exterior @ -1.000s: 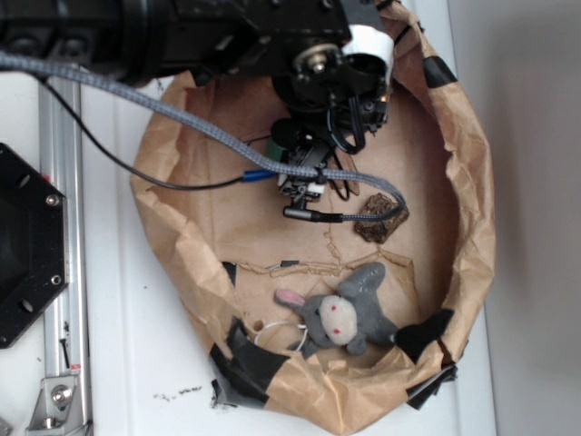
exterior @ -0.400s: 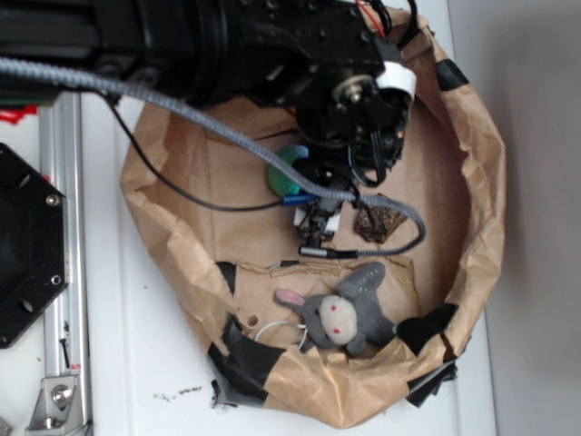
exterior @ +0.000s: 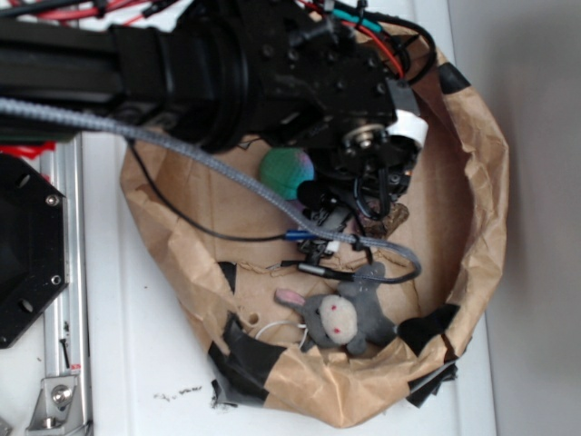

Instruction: Grab the wood chip.

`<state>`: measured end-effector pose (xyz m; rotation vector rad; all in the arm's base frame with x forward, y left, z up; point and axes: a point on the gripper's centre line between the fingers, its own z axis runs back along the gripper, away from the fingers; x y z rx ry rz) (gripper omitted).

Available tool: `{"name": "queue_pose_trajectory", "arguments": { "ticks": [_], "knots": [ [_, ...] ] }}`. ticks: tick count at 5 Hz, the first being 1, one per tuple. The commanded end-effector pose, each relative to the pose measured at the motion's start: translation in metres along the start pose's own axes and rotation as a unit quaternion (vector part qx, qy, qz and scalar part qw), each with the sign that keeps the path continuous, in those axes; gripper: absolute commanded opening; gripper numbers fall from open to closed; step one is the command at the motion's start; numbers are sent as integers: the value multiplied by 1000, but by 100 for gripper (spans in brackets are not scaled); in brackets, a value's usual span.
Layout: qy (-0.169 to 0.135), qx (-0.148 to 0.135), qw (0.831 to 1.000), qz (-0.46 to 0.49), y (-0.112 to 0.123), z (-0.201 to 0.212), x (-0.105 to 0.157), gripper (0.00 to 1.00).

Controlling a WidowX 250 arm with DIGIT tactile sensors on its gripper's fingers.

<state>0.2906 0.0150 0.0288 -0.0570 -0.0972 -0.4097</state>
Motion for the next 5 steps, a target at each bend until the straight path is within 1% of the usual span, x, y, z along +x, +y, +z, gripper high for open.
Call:
{"name": "queue_pose_trajectory", "arguments": {
  "ticks": [1,2,3,4,5],
  "knots": [
    [-21,34,993,-113,19,22,8,100],
    [-20,17,991,-128,17,19,8,100],
    [1,-13,994,-104,21,-3,-7,100],
    [11,-10,998,-68,31,-17,-20,100],
    [39,23,996,-77,31,-13,-20,0]
  ]
}}
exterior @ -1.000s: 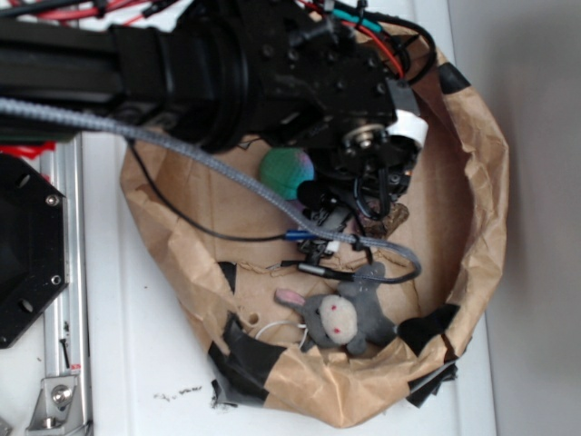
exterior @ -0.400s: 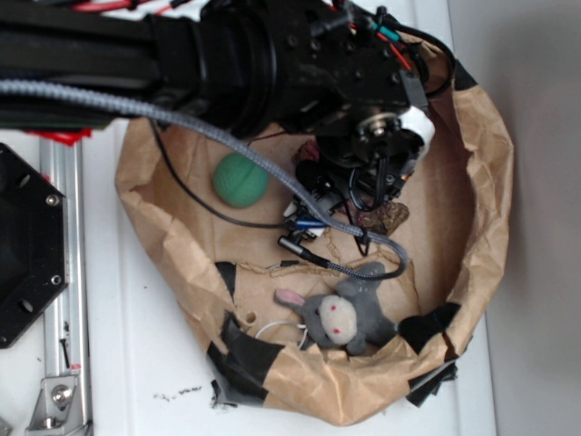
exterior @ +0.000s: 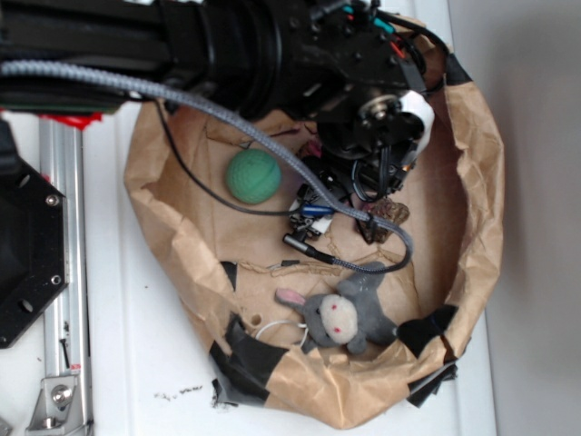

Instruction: Grab the wood chip.

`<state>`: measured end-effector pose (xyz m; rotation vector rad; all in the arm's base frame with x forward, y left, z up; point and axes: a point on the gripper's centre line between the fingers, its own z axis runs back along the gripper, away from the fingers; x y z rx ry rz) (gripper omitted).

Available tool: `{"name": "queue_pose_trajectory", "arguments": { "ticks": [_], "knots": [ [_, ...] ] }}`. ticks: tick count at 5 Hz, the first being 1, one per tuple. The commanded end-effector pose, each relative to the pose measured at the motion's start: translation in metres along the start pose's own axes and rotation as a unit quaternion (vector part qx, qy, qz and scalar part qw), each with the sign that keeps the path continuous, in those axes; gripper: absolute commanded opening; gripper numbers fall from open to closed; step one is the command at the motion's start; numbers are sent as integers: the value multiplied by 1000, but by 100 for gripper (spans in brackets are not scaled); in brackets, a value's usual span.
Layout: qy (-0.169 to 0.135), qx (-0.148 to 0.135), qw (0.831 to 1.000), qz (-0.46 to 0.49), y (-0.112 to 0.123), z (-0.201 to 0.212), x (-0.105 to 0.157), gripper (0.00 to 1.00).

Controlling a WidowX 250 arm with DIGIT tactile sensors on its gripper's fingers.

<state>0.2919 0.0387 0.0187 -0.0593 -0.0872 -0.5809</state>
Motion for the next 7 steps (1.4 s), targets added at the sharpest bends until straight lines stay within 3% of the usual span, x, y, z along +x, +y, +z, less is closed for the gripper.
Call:
{"name": "queue_pose_trajectory", "arguments": {
  "ticks": [1,3,4,5,6,7],
  "knots": [
    [46,47,998,11,6,3,-11,0],
    [32,25,998,44,5,22,-8,0],
    [61,60,994,64,-4,50,-3,0],
    [26,120,985,120,-26,99,8,0],
    [38,135,977,158,-30,143,11,0],
    [58,124,965,222,-31,170,12,0]
  ]
}}
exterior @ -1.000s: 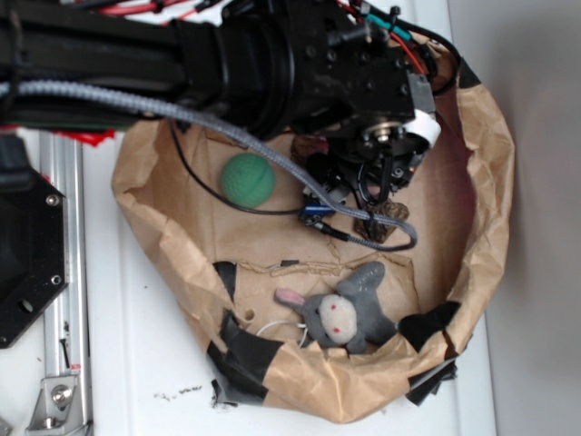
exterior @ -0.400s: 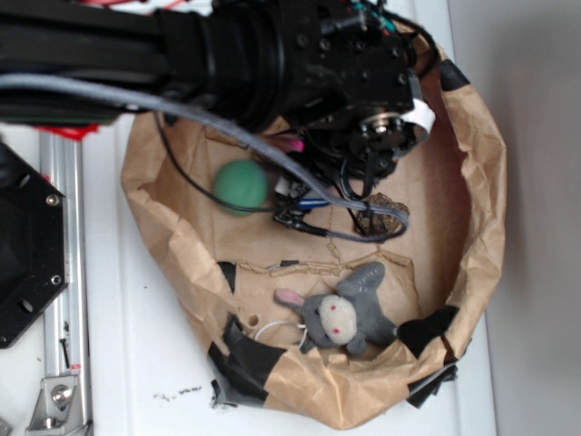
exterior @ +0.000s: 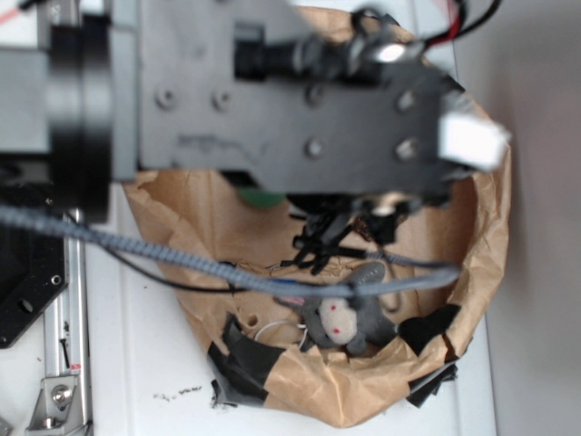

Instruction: Grab the wood chip.

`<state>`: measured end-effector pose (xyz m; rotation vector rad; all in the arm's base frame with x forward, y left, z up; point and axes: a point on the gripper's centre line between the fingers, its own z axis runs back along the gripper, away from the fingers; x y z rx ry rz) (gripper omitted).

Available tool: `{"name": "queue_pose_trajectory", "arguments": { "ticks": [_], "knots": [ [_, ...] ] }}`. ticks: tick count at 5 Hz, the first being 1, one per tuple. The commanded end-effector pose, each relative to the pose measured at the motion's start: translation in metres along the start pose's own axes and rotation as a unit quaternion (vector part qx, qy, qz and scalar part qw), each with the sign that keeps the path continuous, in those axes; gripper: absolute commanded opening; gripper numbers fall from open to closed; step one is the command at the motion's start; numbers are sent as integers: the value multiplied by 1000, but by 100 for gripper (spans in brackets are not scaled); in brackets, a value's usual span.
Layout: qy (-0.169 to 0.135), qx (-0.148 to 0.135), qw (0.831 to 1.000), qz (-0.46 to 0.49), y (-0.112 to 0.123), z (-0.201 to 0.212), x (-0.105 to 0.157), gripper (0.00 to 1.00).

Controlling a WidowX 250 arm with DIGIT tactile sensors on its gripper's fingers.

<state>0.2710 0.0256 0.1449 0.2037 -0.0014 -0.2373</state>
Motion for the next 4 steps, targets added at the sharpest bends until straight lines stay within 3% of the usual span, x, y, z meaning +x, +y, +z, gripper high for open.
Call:
{"name": "queue_pose_trajectory", "arguments": {
  "ticks": [1,2,4],
  "knots": [
    [12,6,991,135,-1,59,-1,0],
    [-46,15,961,271,-11,64,-11,0],
    [-53,14,941,334,-15,47,-22,0]
  ]
}}
